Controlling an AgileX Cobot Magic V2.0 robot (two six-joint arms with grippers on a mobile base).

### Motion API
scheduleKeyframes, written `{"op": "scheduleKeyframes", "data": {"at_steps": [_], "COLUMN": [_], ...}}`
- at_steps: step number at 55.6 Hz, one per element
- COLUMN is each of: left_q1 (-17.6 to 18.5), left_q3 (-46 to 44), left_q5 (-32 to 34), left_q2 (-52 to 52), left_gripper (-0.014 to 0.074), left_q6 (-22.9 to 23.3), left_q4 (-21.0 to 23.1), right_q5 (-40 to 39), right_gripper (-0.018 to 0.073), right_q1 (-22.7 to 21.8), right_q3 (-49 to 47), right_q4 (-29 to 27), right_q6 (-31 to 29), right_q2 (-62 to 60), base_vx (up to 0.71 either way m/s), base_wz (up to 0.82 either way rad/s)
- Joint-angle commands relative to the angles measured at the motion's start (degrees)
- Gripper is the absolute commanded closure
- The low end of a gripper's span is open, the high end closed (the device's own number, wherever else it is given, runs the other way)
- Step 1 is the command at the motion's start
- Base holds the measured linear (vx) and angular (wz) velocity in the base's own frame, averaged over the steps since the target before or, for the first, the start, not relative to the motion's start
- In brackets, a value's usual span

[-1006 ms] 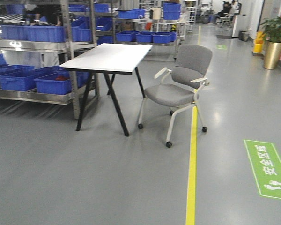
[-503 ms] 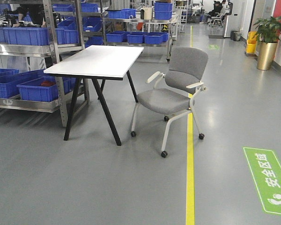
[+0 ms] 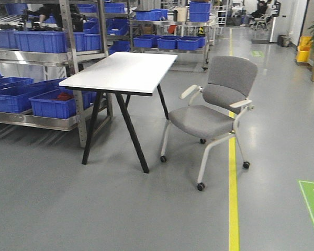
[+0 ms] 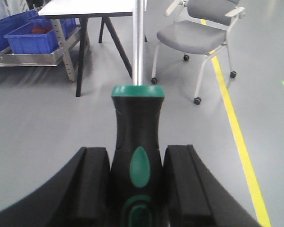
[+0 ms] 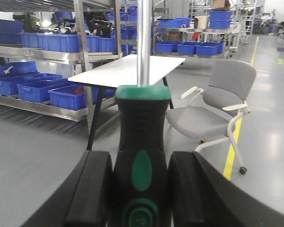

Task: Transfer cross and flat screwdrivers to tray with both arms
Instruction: 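Hold both screwdrivers while the base turns away from the table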

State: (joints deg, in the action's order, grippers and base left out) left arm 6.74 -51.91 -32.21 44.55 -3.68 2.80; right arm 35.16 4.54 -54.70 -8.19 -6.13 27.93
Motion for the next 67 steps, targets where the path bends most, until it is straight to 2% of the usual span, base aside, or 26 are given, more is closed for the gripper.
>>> {"op": "scheduleKeyframes", "data": {"at_steps": [1, 67], "left_q1": [0.19, 0.19], "left_q3": [-1.68, -1.68], "left_q5": [5.41, 5.41], "left_q2": [-0.30, -0.30], "left_gripper": [0.0596, 0.0596], "left_q6": [0.53, 0.53], "left_q4": [0.51, 0.51], "right_q5": [-5.69, -5.73], "right_gripper": [0.0559, 0.0559], "right_q1": [-0.02, -0.02], "right_q3": [-1.76, -1.76], "right_q4": [-0.26, -0.11], "right_q6": [-0.26, -0.26], "right_q2": [0.46, 0.46], "base_vx": [0.34, 0.37], "base_wz": [0.19, 0.25]}}
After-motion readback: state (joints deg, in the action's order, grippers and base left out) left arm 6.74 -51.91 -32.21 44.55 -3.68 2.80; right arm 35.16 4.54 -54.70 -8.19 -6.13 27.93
